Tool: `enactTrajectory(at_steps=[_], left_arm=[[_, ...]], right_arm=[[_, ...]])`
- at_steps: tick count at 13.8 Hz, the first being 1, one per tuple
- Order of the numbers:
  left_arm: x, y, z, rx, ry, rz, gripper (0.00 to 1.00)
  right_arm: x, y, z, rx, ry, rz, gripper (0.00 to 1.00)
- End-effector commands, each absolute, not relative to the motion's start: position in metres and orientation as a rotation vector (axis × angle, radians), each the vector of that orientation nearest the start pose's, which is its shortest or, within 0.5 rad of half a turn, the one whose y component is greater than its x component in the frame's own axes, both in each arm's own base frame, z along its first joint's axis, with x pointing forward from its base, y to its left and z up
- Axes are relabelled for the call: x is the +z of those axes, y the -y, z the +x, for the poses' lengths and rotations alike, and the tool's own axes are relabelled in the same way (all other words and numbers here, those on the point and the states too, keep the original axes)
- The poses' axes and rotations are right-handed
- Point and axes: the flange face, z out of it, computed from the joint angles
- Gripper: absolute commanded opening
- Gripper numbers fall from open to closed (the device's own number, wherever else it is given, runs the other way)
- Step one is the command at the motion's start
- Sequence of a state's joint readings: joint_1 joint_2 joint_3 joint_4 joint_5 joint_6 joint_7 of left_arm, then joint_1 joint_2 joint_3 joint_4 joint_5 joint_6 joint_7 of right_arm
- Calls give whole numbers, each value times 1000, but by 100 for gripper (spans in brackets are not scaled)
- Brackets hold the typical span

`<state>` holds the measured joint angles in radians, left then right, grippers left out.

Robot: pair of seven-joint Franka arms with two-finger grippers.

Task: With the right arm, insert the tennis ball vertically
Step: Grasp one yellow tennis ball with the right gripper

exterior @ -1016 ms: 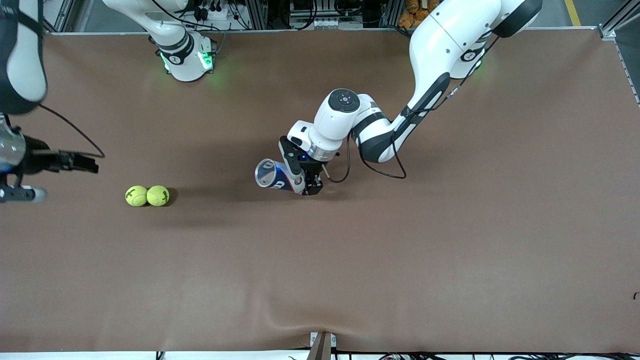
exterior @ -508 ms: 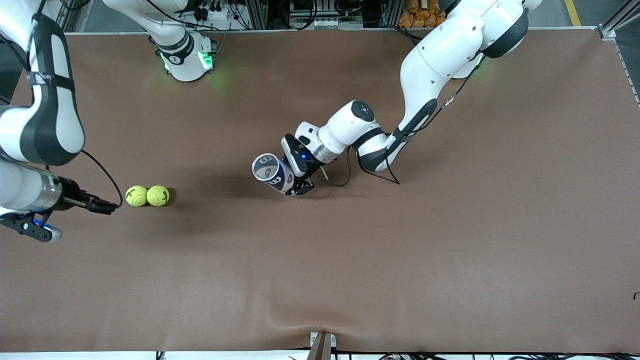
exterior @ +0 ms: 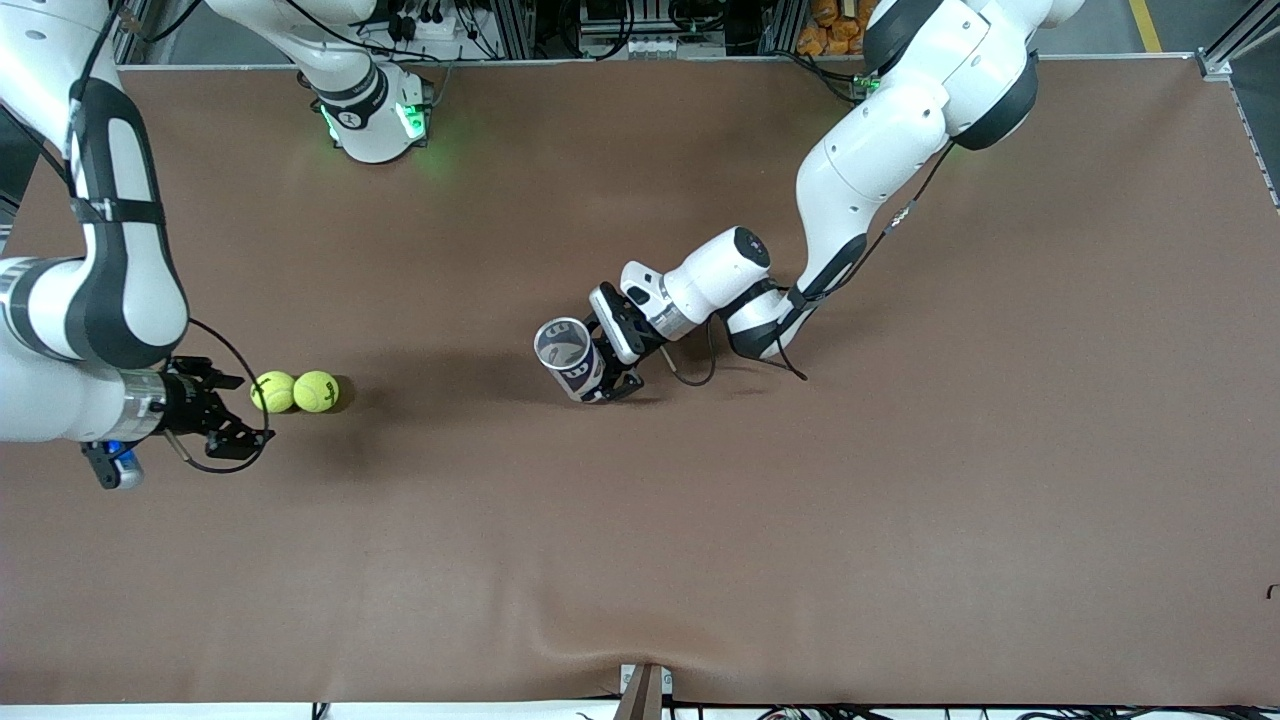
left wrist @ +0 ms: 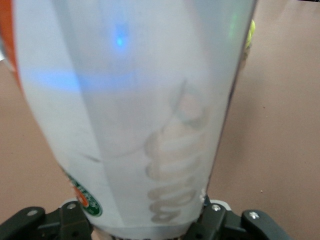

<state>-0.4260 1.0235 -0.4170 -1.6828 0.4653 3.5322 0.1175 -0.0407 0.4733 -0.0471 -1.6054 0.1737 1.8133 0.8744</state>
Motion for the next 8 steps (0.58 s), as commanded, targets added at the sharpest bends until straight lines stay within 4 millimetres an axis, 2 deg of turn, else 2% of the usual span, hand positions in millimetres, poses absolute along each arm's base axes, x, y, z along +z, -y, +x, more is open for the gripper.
enactTrajectory(at_steps=[1,2,4,8], left_arm=[[155,512,470,1068,1276,2013,74],[153,512,469,1063,1277,2016,74],[147,512,467,1054,1280,2017,74],[142,512,465,1045,1288,2016,74]], right_arm=[[307,30,629,538,-1612,-2634,100],[291,22,619,537,-1614,-2640,100],[272,14,609,495,-1639,-2637,100],[236,21,593,431,-1658,-2659,100]])
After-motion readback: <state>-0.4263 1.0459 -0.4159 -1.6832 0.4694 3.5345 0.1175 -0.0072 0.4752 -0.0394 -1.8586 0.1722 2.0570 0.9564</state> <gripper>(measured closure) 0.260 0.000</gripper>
